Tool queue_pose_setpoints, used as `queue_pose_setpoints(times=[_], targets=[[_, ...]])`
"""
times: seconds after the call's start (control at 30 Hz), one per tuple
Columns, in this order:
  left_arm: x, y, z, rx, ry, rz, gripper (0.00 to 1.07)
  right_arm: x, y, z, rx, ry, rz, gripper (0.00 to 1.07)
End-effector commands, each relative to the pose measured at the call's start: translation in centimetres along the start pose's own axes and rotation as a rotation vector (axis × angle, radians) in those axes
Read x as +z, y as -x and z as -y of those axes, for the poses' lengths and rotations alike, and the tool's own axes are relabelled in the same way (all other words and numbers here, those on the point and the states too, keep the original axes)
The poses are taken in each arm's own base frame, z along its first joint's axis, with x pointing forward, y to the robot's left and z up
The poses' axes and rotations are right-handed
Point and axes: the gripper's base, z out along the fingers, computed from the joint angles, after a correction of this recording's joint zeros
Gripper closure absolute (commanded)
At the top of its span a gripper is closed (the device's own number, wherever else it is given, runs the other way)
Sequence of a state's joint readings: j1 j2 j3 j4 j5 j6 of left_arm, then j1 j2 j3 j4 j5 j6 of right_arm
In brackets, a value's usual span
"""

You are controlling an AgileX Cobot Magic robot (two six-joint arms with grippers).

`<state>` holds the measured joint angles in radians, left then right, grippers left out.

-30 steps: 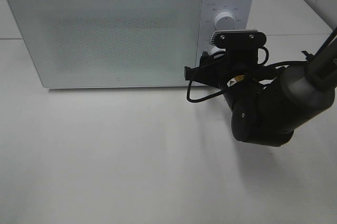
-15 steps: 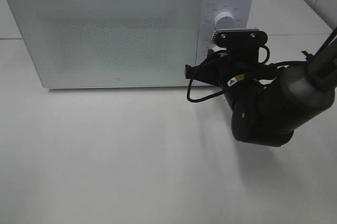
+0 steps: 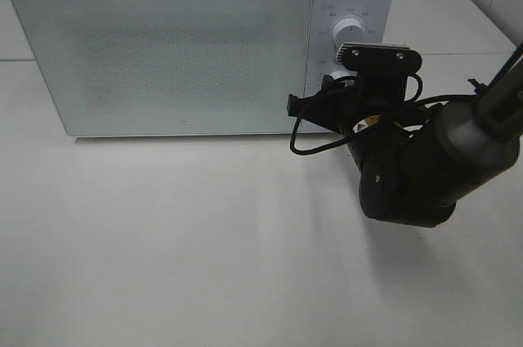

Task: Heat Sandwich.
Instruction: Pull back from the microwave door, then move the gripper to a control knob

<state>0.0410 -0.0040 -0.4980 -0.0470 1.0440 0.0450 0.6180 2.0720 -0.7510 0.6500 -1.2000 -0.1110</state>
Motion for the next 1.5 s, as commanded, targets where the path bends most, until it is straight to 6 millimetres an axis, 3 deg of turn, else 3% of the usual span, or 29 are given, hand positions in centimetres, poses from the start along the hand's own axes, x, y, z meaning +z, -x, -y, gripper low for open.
queue_pose_setpoints(times=[0.03,0.67,1.5], targets=[[-0.28,-0.13,0.07,-0.004,-0.002,0.039,0.05,0.16,0.76,-0.17,0.095,0.010,0.056,0.94],[-0.28,-0.13,0.07,-0.004,-0.002,0.039,0.05,0.14,1.00,-0.13,0.880,0.040,0.077,0.93],[-0.28,-0.13,0.07,-0.004,-0.002,0.039,0.05,0.14,0.95,0.22,1.675,0.038,0.089,0.92]])
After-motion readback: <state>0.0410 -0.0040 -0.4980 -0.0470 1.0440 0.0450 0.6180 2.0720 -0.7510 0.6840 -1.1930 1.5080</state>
